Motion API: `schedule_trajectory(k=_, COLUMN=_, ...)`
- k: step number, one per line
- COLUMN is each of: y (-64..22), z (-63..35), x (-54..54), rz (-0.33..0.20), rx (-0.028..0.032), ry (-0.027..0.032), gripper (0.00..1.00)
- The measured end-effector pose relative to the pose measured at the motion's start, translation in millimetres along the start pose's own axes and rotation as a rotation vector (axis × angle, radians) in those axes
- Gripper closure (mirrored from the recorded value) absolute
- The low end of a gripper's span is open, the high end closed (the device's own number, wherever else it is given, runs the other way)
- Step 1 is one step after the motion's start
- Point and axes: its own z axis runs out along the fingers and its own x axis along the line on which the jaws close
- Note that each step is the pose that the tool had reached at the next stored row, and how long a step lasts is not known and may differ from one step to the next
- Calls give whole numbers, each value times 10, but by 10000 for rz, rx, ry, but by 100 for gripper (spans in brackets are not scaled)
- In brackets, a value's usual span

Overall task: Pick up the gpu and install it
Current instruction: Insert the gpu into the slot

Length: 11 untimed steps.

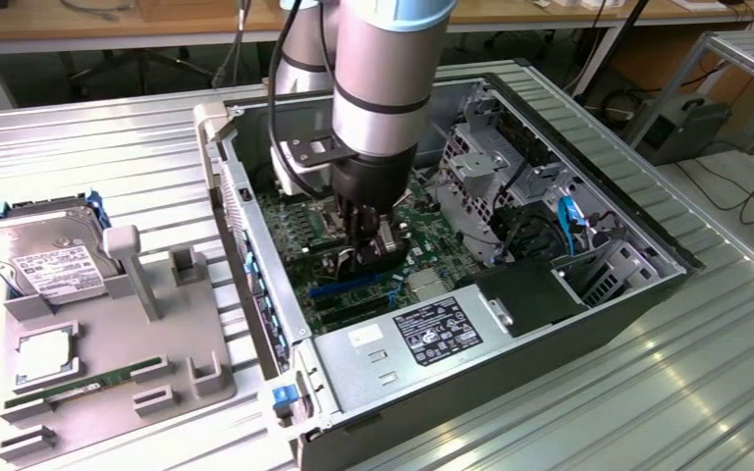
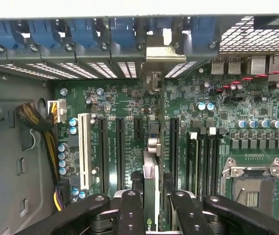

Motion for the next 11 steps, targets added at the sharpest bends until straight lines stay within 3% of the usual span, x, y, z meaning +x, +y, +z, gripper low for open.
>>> schedule_trajectory(k=11, y=24, z=55, x=-37, rz=-1, rx=-1, ry=21, gripper=74)
